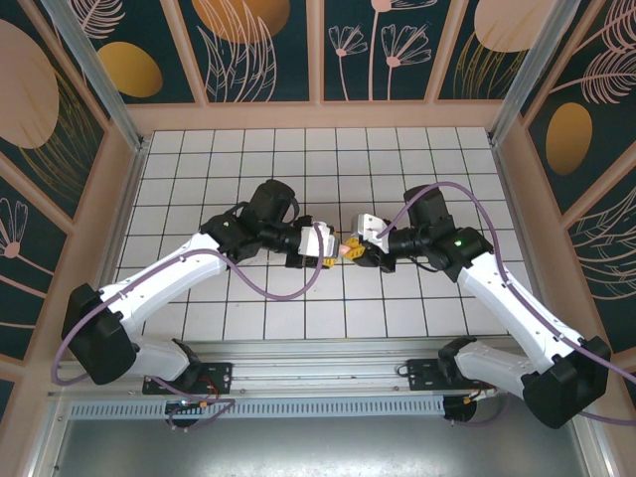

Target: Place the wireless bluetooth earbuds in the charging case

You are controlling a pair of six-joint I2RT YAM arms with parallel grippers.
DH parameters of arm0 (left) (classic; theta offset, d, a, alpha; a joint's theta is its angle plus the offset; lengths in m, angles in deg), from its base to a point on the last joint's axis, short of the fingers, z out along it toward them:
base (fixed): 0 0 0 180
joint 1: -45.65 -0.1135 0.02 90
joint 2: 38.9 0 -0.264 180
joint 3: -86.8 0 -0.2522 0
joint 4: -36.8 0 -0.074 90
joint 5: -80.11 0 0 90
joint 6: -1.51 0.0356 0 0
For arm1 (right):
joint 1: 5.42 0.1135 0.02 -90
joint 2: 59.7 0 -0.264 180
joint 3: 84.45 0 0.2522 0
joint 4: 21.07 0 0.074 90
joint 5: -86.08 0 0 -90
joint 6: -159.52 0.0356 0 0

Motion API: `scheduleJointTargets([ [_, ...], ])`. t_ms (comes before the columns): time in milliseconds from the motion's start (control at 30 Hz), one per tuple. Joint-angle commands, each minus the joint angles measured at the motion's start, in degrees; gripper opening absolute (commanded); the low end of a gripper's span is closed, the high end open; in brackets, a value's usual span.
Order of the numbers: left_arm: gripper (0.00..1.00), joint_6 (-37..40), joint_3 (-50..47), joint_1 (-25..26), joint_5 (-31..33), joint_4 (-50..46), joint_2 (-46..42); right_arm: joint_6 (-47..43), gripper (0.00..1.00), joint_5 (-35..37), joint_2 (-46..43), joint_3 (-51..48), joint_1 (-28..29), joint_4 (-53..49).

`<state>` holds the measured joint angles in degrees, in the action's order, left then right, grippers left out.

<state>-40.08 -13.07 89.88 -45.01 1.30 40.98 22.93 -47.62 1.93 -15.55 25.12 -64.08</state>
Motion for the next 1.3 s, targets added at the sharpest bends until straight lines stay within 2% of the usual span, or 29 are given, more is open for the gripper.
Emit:
scheduleJointTargets([
  [0,0.39,0.17,1.88,0.45,-2.5,-0.33,0.87,-0.17,0.14,-1.83,-0.15,0.9,0.48,2.52],
  [67,0.37,-0.07,2.01,0.51,-2.92,-0.32,1.15,0.01,0.14,-1.83,-0.31,0.76,0.48,2.89],
  [233,0.27,-0.71,2.36,0.52,-3.8,-0.06,1.16,0.32,0.14,-1.77,-0.42,0.38,0.48,3.42],
  [367,0.2,-2.02,2.32,0.57,-4.17,0.52,1.25,1.61,0.2,-0.74,-1.9,-0.59,0.48,5.38],
  [567,0.17,-8.59,-0.36,0.49,-5.16,7.16,1.0,7.26,0.37,1.66,-9.22,-6.78,-0.16,14.1],
  [700,0.16,-13.32,-2.49,0.34,-6.84,12.72,1.14,11.01,0.43,2.13,-14.53,-11.94,-1.2,20.22],
  [900,0.16,-19.52,-4.58,-0.62,-10.05,19.18,1.73,14.93,0.45,0.58,-19.43,-17.74,-3.97,27.46],
  [1067,0.16,-26.21,-9.11,-1.16,-11.18,28.31,0.17,21.89,0.46,-1.82,-22.68,-22.94,-6.78,35.82],
  [1267,0.16,-33.39,-14.2,-2.85,-13.91,38.85,-1.89,25.45,0.48,-6.72,-23.56,-23.23,-9.97,37.99],
])
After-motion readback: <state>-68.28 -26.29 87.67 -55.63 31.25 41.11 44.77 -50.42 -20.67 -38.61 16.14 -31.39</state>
